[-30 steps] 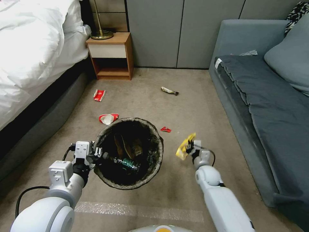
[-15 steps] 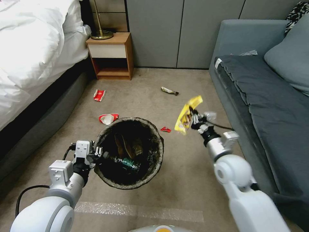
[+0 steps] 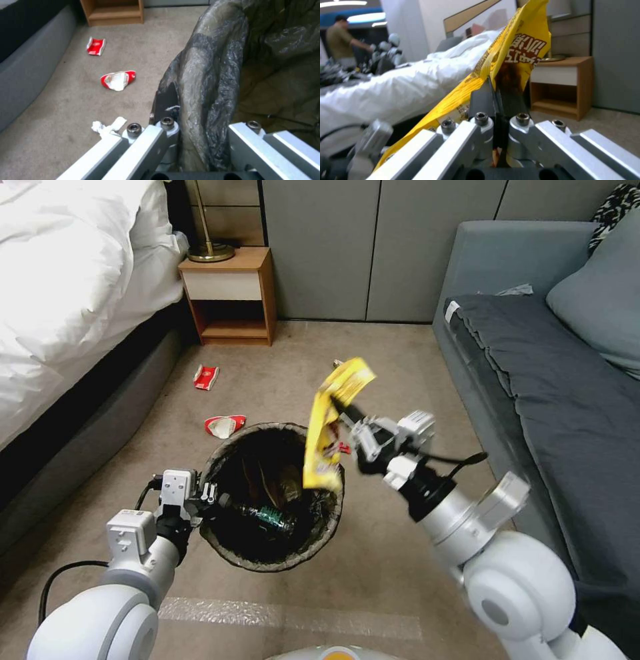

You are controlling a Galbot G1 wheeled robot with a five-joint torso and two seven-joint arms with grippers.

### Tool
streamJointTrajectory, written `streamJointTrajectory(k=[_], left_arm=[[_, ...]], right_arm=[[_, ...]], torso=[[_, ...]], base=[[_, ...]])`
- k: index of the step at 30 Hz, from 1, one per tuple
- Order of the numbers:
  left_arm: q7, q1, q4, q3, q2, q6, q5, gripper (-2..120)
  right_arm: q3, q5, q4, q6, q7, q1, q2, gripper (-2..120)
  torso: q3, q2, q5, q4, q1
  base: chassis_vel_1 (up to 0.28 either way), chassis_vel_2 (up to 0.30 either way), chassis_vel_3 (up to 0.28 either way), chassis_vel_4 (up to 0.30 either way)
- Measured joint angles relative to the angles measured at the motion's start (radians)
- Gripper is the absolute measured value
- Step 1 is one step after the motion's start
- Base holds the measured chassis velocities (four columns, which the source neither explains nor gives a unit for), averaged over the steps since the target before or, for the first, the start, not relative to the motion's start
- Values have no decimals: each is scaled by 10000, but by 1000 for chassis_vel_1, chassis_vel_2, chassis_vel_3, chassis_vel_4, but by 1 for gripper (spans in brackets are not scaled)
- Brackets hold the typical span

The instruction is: Pick up the trash bin, then pick up the garbage from the floor and place it into the trash bin.

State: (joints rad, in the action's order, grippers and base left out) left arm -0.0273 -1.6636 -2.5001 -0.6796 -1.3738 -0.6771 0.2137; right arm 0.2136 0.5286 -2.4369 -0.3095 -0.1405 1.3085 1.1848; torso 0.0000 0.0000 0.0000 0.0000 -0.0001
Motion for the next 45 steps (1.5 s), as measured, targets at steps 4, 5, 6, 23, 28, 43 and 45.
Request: streamJointTrajectory(k=[4, 5, 6, 23, 28, 43, 45], left_arm=[[0, -5, 0, 32, 3, -18, -2, 1], [1, -14, 0, 26, 34, -22, -1, 1], [0, -19, 0, 20, 46, -25, -1, 1], [1, -39, 0, 19, 40, -34, 5, 1], [-2, -23, 0, 24, 38, -35, 6, 1], [-24, 99, 0, -5, 39, -37, 31, 1], [-25, 109, 0, -4, 39, -38, 34, 1]], right_arm=[[-354, -1298, 305, 262, -1153, 73, -60, 0], [-552, -1871, 470, 399, -1406, 13, -67, 0], [-697, -2237, 564, 476, -1518, -54, -89, 0], [-1595, -4408, 1556, 1102, -1544, -339, 92, 15], [-1828, -4413, 1710, 1099, -1351, -352, 319, 34], [-1586, -3999, 1151, 825, -679, 100, 131, 88], [-1506, -3985, 1051, 827, -646, 193, 110, 92]], torso=[[0, 0, 0, 0, 0], [0, -1, 1, 0, 0], [0, 0, 0, 0, 1], [0, 0, 0, 0, 0], [0, 0, 0, 0, 1], [0, 0, 1, 0, 0], [0, 0, 0, -1, 1]], base=[[0, 0, 0, 0], [0, 0, 0, 0], [0, 0, 0, 0], [0, 0, 0, 0], [0, 0, 0, 0], [0, 0, 0, 0], [0, 0, 0, 0]])
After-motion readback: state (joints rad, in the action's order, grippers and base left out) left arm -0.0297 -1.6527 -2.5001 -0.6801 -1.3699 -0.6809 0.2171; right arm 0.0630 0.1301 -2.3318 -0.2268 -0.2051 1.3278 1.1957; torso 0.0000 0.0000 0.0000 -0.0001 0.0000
